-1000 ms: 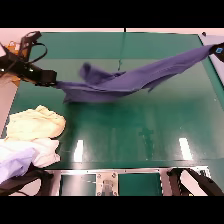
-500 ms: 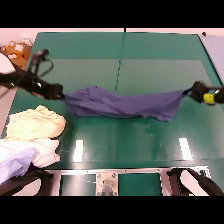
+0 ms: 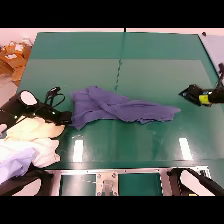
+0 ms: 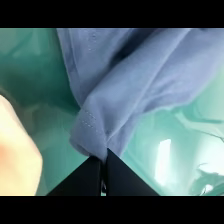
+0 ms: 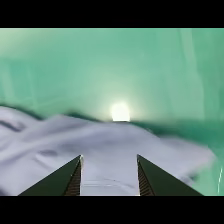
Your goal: Fold the shirts.
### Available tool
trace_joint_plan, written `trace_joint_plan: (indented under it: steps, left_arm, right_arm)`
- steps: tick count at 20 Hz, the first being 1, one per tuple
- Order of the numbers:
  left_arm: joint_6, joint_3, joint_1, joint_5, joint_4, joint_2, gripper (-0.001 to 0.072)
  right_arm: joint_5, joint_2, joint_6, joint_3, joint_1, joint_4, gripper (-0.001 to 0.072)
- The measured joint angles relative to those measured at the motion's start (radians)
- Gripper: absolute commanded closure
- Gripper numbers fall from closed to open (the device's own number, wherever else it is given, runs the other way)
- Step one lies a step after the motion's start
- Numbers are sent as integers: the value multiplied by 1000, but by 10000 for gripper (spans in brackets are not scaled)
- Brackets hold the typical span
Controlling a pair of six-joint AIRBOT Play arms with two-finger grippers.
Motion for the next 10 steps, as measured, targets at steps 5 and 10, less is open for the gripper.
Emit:
trace_joint_plan:
  steps: [5,10]
  left_arm:
    - [4,-24,0,59,-6,0,683]
    - [5,-29,0,70,-6,0,683]
  right_arm:
    - [15,-6,-47,-17,320,2,209]
    - [-123,-148,-78,-77,708,-52,210]
